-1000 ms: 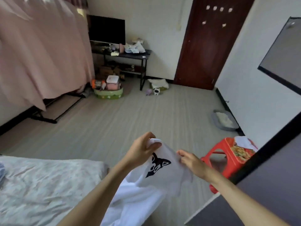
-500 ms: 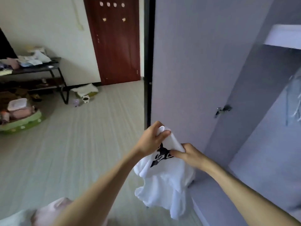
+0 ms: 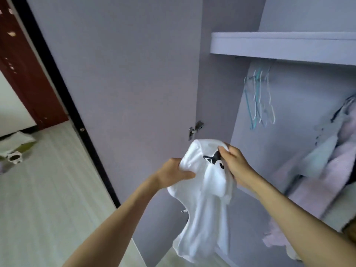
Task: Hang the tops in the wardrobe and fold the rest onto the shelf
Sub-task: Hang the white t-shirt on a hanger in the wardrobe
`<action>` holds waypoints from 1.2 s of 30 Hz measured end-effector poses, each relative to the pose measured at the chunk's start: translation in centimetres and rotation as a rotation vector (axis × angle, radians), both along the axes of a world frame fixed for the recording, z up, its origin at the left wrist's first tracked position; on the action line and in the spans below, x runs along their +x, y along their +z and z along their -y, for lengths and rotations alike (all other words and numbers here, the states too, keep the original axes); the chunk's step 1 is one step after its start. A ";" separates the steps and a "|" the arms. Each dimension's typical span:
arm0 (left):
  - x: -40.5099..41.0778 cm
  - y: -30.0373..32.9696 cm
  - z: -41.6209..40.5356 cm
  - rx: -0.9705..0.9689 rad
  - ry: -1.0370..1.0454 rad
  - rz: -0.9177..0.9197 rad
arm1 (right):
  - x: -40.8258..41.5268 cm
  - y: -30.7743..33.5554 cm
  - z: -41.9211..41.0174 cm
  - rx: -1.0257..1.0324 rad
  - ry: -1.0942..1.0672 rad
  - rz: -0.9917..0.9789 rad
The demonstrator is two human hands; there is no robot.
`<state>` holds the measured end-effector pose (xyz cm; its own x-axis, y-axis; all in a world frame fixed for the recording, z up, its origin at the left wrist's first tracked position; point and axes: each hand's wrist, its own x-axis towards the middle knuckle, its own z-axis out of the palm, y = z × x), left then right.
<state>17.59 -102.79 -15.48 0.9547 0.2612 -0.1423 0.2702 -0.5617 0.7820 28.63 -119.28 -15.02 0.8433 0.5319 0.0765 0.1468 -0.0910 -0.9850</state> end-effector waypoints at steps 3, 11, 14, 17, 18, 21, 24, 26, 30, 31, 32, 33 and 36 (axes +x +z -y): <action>1.1 0.0 -0.6 -0.134 -0.037 -0.016 | 2.1 0.4 0.9 0.057 -0.163 -0.150; 5.3 2.8 0.9 0.346 -0.250 0.078 | 3.3 -1.4 3.6 -0.342 -0.031 -0.081; 6.1 2.3 2.7 0.438 -0.395 0.197 | 2.6 -0.8 3.9 -0.180 0.152 -0.111; 6.9 2.7 3.4 0.276 -0.333 0.378 | 2.4 -0.6 3.8 -0.338 0.182 0.044; 7.2 3.0 3.3 0.238 -0.289 0.395 | 2.4 -0.4 3.7 -0.390 0.142 0.107; 7.8 3.3 2.8 0.172 -0.277 0.342 | 3.4 0.0 4.4 -0.383 0.007 0.215; 8.0 2.2 1.6 0.393 -0.317 0.143 | 4.1 0.8 5.5 -0.296 -0.023 0.206; 7.9 1.0 0.8 0.462 -0.288 0.066 | 4.1 1.2 5.7 -0.295 0.012 0.209; 8.2 0.4 0.3 0.459 -0.101 0.133 | 4.0 1.6 5.5 -0.356 0.117 0.197; 8.4 0.7 0.4 0.471 -0.039 0.171 | 4.0 1.6 5.6 -0.389 0.163 0.159; 8.5 1.2 0.5 0.484 0.018 0.195 | 4.0 1.5 5.8 -0.439 0.220 0.121; 8.6 1.6 0.8 0.497 0.053 0.199 | 3.9 1.4 5.9 -0.495 0.276 0.094; 9.1 2.8 1.7 0.531 -0.010 0.113 | 3.7 0.7 6.0 -0.576 0.393 0.039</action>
<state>26.66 -104.47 -12.69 0.9592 0.2605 0.1102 0.1939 -0.8893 0.4141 32.29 -125.31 -14.28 0.5824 0.7621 -0.2830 0.3105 -0.5302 -0.7890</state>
